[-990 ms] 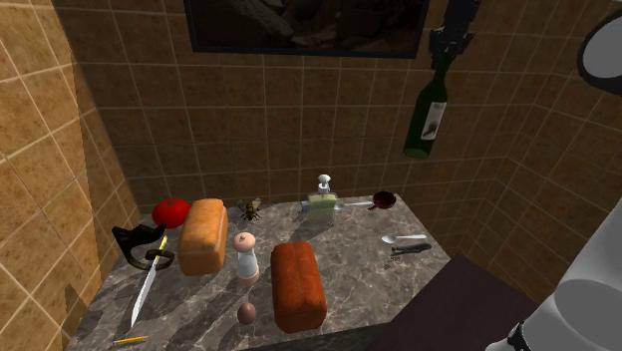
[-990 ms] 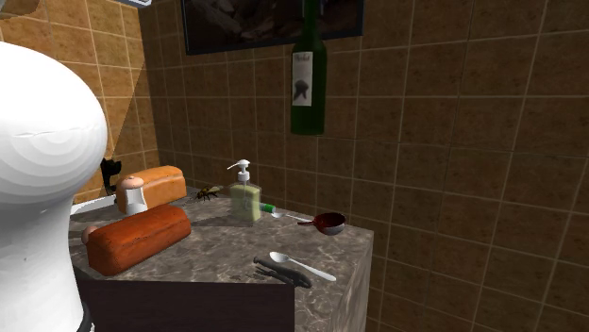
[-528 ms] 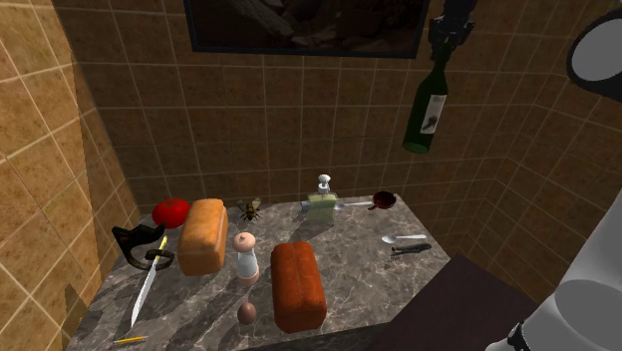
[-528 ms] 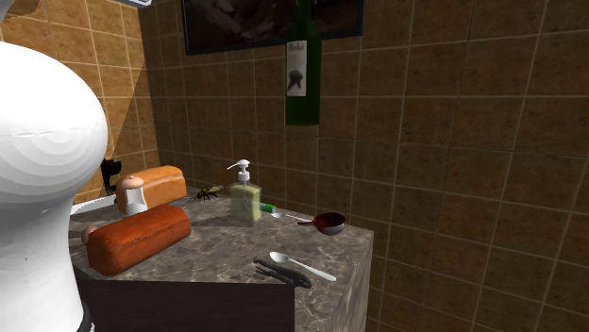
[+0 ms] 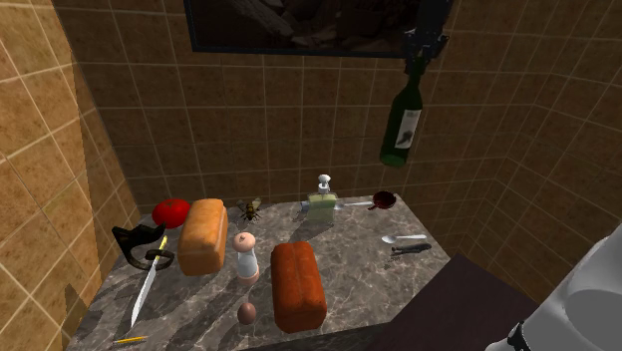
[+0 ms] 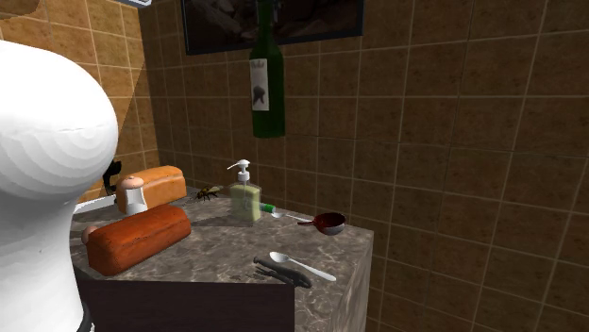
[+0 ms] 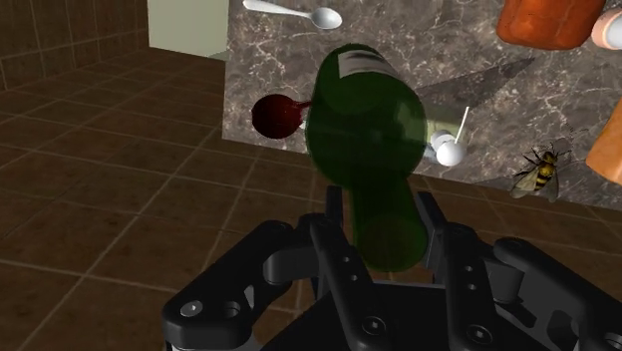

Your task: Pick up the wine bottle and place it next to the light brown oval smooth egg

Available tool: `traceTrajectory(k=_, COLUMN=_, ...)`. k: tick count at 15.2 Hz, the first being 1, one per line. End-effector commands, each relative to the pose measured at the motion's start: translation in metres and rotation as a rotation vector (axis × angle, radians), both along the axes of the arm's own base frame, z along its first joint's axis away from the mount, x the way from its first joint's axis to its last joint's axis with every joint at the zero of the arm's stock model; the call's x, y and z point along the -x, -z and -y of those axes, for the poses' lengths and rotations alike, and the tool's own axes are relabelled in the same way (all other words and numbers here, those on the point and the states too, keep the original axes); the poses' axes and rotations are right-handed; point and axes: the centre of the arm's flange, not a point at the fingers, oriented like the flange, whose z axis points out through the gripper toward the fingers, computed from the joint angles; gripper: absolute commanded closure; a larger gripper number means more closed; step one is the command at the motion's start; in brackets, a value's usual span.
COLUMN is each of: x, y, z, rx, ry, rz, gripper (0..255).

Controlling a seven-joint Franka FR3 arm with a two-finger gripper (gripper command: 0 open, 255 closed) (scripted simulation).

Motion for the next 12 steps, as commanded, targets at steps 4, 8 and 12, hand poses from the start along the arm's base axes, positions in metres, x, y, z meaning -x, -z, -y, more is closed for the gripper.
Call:
traceTrajectory(k=4, x=-0.007, y=0.024, z=-0.06, rx=0.0, ry=0.002, rz=0.001, gripper=255)
traceTrajectory(k=8, x=-0.014, y=0.042, z=-0.11, rx=0.0, ry=0.002, rz=0.001, gripper=255)
traceTrajectory(k=12, x=-0.021, y=0.061, z=-0.159, rx=0.0, ry=0.002, rz=0.001, gripper=255)
